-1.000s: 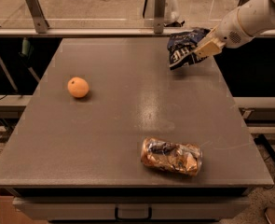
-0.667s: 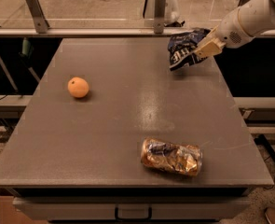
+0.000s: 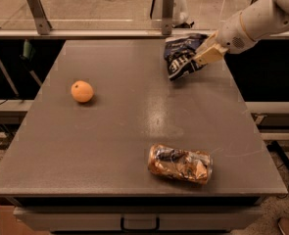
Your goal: Move blue chip bag near orange can
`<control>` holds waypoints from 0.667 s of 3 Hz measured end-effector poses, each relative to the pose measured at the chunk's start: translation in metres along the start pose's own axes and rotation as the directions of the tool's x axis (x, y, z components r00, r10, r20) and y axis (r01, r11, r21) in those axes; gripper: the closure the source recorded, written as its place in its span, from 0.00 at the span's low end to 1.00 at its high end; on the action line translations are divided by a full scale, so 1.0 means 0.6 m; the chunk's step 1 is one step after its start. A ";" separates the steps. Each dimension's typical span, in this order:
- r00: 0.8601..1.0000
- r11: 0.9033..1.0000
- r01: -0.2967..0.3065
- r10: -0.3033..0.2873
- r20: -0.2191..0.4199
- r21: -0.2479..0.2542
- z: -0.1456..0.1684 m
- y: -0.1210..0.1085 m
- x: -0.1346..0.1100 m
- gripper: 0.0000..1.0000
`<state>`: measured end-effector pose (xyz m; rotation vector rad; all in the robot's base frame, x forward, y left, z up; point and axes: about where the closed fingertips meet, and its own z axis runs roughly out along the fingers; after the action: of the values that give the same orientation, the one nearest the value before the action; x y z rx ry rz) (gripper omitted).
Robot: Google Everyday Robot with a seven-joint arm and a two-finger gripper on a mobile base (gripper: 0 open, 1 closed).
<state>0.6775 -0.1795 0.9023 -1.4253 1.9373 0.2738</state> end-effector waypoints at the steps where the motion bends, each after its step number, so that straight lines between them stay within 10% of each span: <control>1: 0.990 0.988 0.123 -0.115 0.086 -0.096 0.025 0.072 -0.061 1.00; 2: 0.990 0.988 0.123 -0.115 0.086 -0.096 0.025 0.072 -0.061 1.00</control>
Offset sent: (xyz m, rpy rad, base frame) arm -0.0211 0.0360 0.0031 0.0285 -0.0131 0.1224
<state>0.6502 -0.1279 0.9048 -1.5649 1.7881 0.3727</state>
